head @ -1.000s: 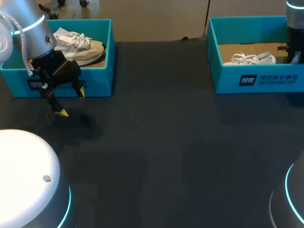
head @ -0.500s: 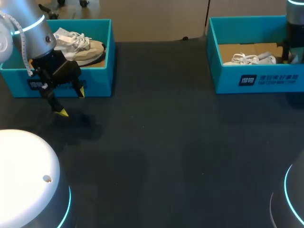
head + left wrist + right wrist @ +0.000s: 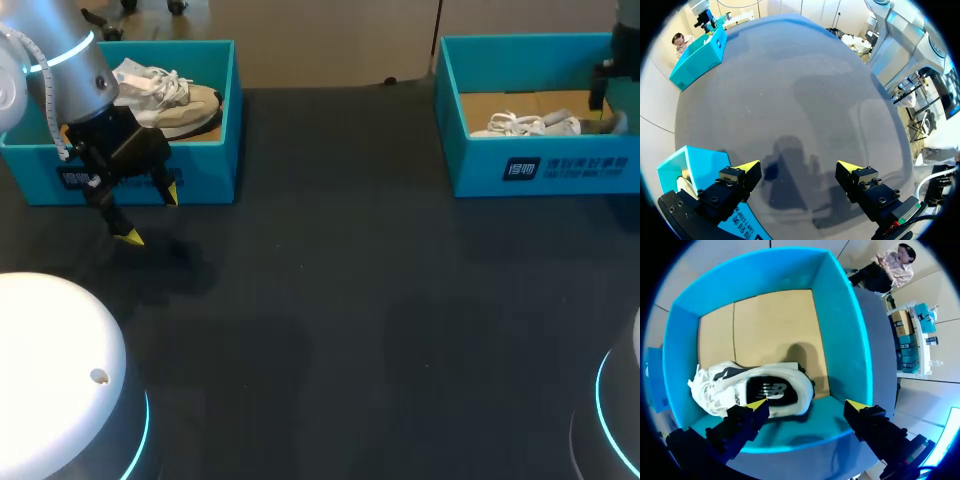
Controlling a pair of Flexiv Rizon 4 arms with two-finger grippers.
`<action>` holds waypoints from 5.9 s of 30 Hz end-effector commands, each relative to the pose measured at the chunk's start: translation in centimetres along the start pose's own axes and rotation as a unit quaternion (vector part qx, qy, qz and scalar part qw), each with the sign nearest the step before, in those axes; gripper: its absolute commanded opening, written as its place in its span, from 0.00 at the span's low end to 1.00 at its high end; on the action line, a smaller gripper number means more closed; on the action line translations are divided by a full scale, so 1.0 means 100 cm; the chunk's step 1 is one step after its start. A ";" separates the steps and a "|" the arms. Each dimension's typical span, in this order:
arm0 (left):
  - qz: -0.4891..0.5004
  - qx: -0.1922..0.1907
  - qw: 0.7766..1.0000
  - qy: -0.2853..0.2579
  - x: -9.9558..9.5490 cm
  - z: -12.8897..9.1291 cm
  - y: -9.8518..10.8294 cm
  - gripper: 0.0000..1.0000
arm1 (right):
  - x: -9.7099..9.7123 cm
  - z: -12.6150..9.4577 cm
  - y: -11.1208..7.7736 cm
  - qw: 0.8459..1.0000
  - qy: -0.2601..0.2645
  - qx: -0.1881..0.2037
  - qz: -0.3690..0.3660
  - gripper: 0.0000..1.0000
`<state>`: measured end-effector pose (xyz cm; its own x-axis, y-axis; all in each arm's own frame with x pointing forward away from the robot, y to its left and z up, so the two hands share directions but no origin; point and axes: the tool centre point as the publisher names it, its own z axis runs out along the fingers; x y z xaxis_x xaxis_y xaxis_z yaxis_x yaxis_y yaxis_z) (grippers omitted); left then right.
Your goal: Take the shoe out of the shoebox, open the shoe tongue, remove and reinsert the insole, then place the shoe into the shoebox
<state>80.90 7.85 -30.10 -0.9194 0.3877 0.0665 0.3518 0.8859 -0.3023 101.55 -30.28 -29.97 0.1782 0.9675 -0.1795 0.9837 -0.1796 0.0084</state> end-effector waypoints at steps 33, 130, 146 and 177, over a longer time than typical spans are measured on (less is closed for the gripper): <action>0.000 -0.002 1.000 0.000 0.001 -0.001 0.000 1.00 | 0.080 -0.114 -0.135 0.997 0.070 -0.023 0.000 1.00; 0.246 -0.092 0.964 -0.040 -0.048 -0.015 0.062 1.00 | 0.101 -0.113 -0.158 0.997 0.072 -0.027 0.007 1.00; 0.245 -0.092 0.964 -0.048 -0.045 -0.035 0.047 1.00 | 0.101 -0.113 -0.158 0.997 0.072 -0.027 0.007 1.00; 0.237 -0.107 0.963 -0.075 -0.114 -0.106 0.100 1.00 | 0.101 -0.113 -0.158 0.997 0.072 -0.027 0.007 1.00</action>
<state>95.12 14.50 -24.18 -0.6555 0.7309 -0.1899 0.7488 0.6617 -0.0379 88.15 -15.64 -20.79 0.1892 0.9813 -0.0360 0.9804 -0.1868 0.0620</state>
